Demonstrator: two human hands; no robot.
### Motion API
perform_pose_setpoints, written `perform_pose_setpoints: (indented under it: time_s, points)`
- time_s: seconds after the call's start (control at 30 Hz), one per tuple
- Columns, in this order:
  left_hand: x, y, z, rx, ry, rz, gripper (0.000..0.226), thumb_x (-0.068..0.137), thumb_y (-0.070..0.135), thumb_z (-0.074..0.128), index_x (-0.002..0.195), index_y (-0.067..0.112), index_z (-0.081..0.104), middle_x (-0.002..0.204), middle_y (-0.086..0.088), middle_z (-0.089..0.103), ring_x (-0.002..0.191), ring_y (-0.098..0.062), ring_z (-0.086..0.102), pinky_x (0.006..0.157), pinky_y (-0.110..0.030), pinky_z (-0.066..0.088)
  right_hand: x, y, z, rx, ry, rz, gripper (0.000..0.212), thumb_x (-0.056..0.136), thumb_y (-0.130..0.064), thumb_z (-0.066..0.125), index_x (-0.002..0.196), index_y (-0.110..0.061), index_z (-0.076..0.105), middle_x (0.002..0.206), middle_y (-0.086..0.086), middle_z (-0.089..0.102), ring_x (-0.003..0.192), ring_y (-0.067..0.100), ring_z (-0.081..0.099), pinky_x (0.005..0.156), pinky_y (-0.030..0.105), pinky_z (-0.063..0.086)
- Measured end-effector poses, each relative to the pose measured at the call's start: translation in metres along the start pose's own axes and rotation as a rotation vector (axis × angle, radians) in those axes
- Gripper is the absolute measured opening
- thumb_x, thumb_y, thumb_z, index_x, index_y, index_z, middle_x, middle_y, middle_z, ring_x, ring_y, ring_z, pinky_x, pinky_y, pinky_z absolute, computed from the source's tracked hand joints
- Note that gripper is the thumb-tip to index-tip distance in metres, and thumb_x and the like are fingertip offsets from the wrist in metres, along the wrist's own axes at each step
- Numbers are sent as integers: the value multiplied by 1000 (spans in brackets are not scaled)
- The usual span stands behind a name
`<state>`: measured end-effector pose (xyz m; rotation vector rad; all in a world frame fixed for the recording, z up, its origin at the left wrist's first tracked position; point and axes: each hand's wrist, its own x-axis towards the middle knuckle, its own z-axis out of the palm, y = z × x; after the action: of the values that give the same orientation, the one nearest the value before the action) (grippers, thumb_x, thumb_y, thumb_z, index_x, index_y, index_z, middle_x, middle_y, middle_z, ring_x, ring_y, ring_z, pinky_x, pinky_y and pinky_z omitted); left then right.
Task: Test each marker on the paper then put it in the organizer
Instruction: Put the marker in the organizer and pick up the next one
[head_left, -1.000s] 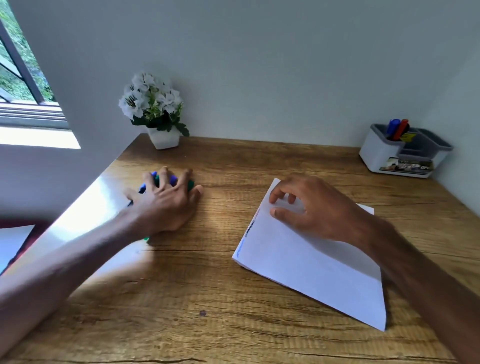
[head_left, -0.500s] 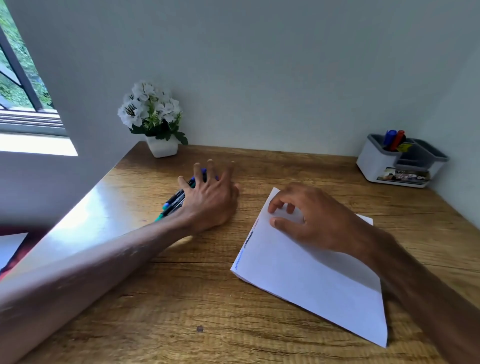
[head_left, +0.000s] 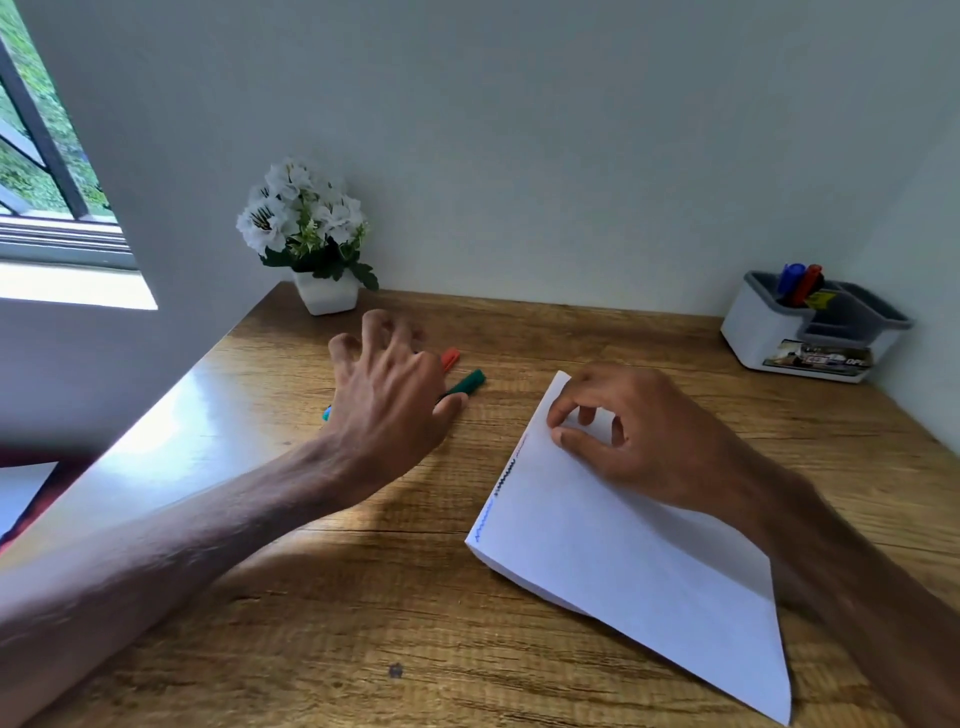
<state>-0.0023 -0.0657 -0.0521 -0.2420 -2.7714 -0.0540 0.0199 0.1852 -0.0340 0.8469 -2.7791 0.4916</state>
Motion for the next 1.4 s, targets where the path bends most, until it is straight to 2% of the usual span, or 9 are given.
perform_pose_setpoints:
  time_s: [0.17, 0.27, 0.4, 0.63, 0.83, 1.0, 1.13, 1.27, 1.4]
  points:
    - [-4, 8, -5, -128, 139, 40, 34, 90, 57, 65, 90, 25, 77, 134, -2, 59, 130, -28, 39, 97, -50, 35, 1, 1, 2, 7, 76, -3, 10, 94, -30, 70, 100, -28, 78, 99, -18, 71, 85, 1, 62, 63, 6, 37]
    - [-8, 16, -12, -321, 300, 66, 31, 94, 56, 61, 90, 27, 70, 101, 6, 71, 103, -21, 58, 84, -42, 45, 2, -3, 4, 118, 195, 48, 8, 94, -28, 72, 97, -26, 79, 91, -18, 74, 86, 3, 65, 62, 7, 44]
    - [-20, 30, -23, -602, 232, 104, 25, 96, 56, 62, 92, 31, 66, 73, 16, 70, 61, 1, 60, 55, -26, 47, 5, -16, 6, 585, 247, 233, 24, 98, -38, 63, 96, -21, 79, 87, -8, 78, 81, 11, 71, 60, 26, 57]
    - [-31, 42, -19, -782, 166, 229, 21, 99, 39, 64, 112, 25, 73, 89, 18, 73, 76, 1, 69, 62, -23, 57, 7, -31, -2, 1274, 269, 409, 27, 107, -21, 48, 109, -4, 70, 103, 12, 79, 99, 25, 77, 84, 34, 63]
    - [-32, 41, -15, -725, 99, 291, 26, 100, 47, 56, 107, 29, 73, 94, 18, 71, 82, 0, 65, 64, -27, 57, 10, -14, -13, 1722, 430, 447, 23, 109, -18, 42, 104, -6, 61, 72, 2, 53, 58, 10, 55, 55, 23, 54]
    - [-35, 42, -10, -656, 55, 306, 25, 97, 47, 57, 109, 32, 73, 95, 25, 63, 84, 13, 54, 69, -15, 45, 8, -10, -12, 1354, 327, 609, 28, 109, -28, 46, 95, -13, 65, 60, -7, 27, 45, 3, 23, 37, 14, 19]
    - [-33, 41, -7, -762, 112, 232, 24, 95, 38, 65, 118, 33, 63, 111, 23, 64, 98, 3, 58, 75, -18, 49, 4, -18, -16, 1180, 181, 561, 32, 106, -41, 49, 99, -18, 69, 58, -6, 22, 44, 7, 18, 37, 15, 18]
    - [-30, 39, -6, -771, 161, 247, 54, 95, 33, 69, 144, 27, 47, 134, 14, 57, 110, 0, 57, 86, -22, 52, 1, -26, -10, 905, -4, 378, 30, 102, -44, 54, 100, -24, 76, 59, 10, 30, 45, 14, 20, 42, 21, 18]
    - [-28, 38, -11, -586, 103, 498, 55, 103, 27, 60, 154, 20, 41, 148, 3, 54, 130, -7, 53, 104, -27, 49, 0, -25, 1, 636, -72, 159, 24, 97, -43, 60, 88, -31, 77, 49, -10, 51, 44, 11, 33, 46, 32, 25]
